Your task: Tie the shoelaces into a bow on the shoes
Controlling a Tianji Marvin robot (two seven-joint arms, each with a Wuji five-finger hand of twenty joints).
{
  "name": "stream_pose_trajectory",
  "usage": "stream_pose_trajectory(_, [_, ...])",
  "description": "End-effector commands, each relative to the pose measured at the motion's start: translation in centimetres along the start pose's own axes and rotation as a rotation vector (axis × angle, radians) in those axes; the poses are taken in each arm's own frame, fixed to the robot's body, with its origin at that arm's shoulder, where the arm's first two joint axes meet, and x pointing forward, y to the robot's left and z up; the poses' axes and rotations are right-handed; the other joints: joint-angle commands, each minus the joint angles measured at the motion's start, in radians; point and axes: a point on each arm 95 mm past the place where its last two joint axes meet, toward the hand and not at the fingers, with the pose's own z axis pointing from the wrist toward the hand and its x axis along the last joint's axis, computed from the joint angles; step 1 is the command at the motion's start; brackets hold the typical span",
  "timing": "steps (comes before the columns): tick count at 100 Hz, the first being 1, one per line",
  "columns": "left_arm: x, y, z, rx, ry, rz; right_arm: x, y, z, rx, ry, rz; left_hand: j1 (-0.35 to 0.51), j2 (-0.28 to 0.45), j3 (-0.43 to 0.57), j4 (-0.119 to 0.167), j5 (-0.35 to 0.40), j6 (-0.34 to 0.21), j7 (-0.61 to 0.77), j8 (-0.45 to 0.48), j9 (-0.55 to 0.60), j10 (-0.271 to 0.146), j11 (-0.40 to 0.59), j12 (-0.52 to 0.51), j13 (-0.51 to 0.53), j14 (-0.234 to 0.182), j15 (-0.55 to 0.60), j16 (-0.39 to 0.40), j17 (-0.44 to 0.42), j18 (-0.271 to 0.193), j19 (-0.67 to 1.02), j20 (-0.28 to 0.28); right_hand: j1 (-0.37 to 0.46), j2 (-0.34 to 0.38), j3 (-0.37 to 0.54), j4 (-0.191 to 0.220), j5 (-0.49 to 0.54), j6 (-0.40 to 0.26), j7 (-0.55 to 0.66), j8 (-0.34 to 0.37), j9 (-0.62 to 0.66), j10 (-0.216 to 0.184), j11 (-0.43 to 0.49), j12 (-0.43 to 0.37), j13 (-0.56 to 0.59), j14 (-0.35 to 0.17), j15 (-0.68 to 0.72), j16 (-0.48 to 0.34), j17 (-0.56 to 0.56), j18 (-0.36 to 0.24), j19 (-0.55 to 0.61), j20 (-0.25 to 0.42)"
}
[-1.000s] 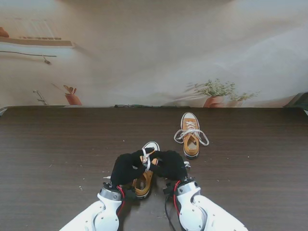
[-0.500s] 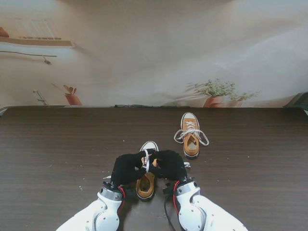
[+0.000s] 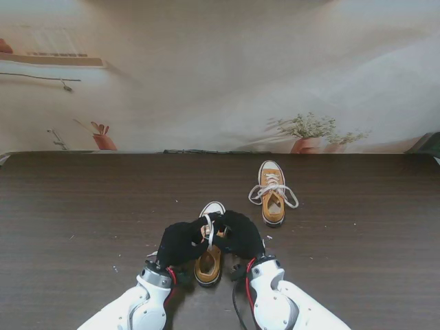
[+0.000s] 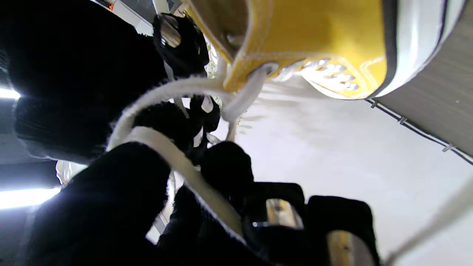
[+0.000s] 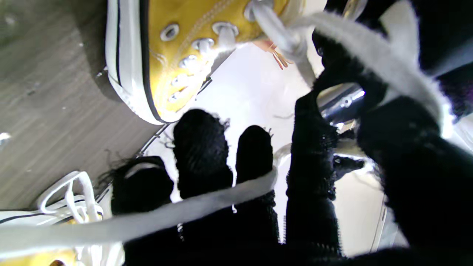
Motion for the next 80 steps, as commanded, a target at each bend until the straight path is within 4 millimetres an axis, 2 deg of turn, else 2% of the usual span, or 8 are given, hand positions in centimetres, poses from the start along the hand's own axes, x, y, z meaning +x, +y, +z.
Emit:
stream_pose_trajectory(1, [0.23,0.61,-0.93,-0.046,0.004,-0.012,-0.07,-0.15,-0.07,0.011,-0.015,0.009,-0.045,-0.017,-0.039,-0.025,-0.008,-0.088,0.031,-0.008,0.006,0.018,-0.012,-0.013,0.017,-0.055,0.013,-0.011,0.025,-0.130,0.237,-0.008,0.112,-0.033,0.129,0.028,-0.038,-0.066,0.019,-0.012,-0.048,0.001,-0.008,-0.025,-0.025,-0.022,-0.003,-0.016,-0.035,-0.026,-0.009,0.019])
stream_pose_trajectory(12, [0.25,0.68,-1.09,-0.063,0.005,-0.019,-0.04,-0.20,-0.04,0.014,-0.031,0.034,-0.052,-0.014,-0.043,-0.026,-0.022,-0.091,0.026,-0.010,-0.017,0.016,-0.024,-0.013,0.017,-0.057,0.002,-0.015,0.022,-0.125,0.237,-0.032,0.145,-0.033,0.145,0.025,-0.028,-0.031,0.038,0.000,-0.093,0.010,-0.011,-0.048,-0.076,-0.031,-0.012,-0.007,-0.086,-0.043,-0.024,0.025])
stream_pose_trajectory(21, [0.24,0.67,-1.21,-0.072,0.004,-0.018,0.02,-0.18,-0.01,0.012,-0.037,0.054,-0.058,-0.009,-0.056,-0.026,-0.042,-0.096,0.019,-0.014,-0.057,0.019,-0.052,-0.004,0.018,-0.047,-0.039,-0.030,0.015,-0.092,0.220,-0.105,0.177,-0.016,0.144,0.026,-0.038,0.032,0.059,0.042,-0.165,0.024,-0.004,-0.068,-0.139,-0.047,-0.021,0.013,-0.143,-0.071,-0.036,0.034])
stream_pose_trajectory(27, [0.24,0.60,-1.26,-0.077,0.006,-0.017,0.08,-0.15,0.01,0.010,-0.032,0.065,-0.066,-0.004,-0.062,-0.028,-0.053,-0.102,0.015,-0.015,-0.089,0.022,-0.070,-0.003,0.017,-0.023,-0.076,-0.043,0.008,-0.048,0.185,-0.132,0.197,0.004,0.145,0.026,-0.061,0.097,0.078,0.089,-0.218,0.032,0.009,-0.082,-0.183,-0.056,-0.029,0.031,-0.182,-0.092,-0.042,0.039])
stream_pose_trajectory(36, [0.23,0.51,-1.35,-0.090,0.009,-0.022,0.12,-0.13,0.02,0.009,-0.028,0.076,-0.068,0.001,-0.074,-0.027,-0.075,-0.109,0.008,-0.019,-0.134,0.035,-0.119,-0.007,0.019,0.040,-0.178,-0.071,-0.007,0.090,0.086,-0.199,0.210,0.035,0.141,0.023,-0.103,0.172,0.118,0.150,-0.270,0.044,0.011,-0.108,-0.232,-0.057,-0.054,0.043,-0.233,-0.104,-0.060,0.039])
stream_pose_trajectory(44, [0.23,0.45,-1.42,-0.099,0.006,-0.028,0.19,-0.17,0.04,0.002,-0.023,0.090,-0.072,0.010,-0.084,-0.027,-0.084,-0.112,0.005,-0.020,-0.163,0.040,-0.145,-0.010,0.001,0.066,-0.229,-0.074,-0.016,0.154,0.031,-0.226,0.207,0.036,0.154,0.019,-0.116,0.210,0.148,0.173,-0.277,0.047,0.012,-0.119,-0.244,-0.055,-0.063,0.049,-0.252,-0.106,-0.066,0.040])
stream_pose_trajectory(68, [0.16,0.36,-1.67,-0.099,-0.016,-0.054,0.29,0.03,0.06,-0.029,-0.012,0.108,-0.065,0.029,-0.083,-0.023,-0.081,-0.124,0.007,-0.020,-0.188,0.047,-0.176,-0.016,-0.028,0.084,-0.252,-0.059,-0.025,0.197,-0.012,-0.238,0.143,-0.160,0.346,0.061,-0.043,0.228,0.197,0.177,-0.221,0.040,0.018,-0.147,-0.210,-0.040,-0.104,0.037,-0.254,-0.092,-0.100,0.019])
stream_pose_trajectory(80, [0.13,0.30,-1.69,-0.083,-0.028,-0.065,0.33,0.08,0.00,-0.027,-0.010,0.109,-0.062,0.073,-0.076,-0.017,-0.069,-0.131,0.012,-0.018,-0.186,0.053,-0.180,-0.017,-0.026,0.088,-0.251,-0.054,-0.025,0.210,-0.018,-0.238,0.132,-0.214,0.397,0.071,-0.018,0.223,0.198,0.184,-0.204,0.041,0.010,-0.153,-0.202,-0.033,-0.115,0.030,-0.250,-0.082,-0.115,0.006])
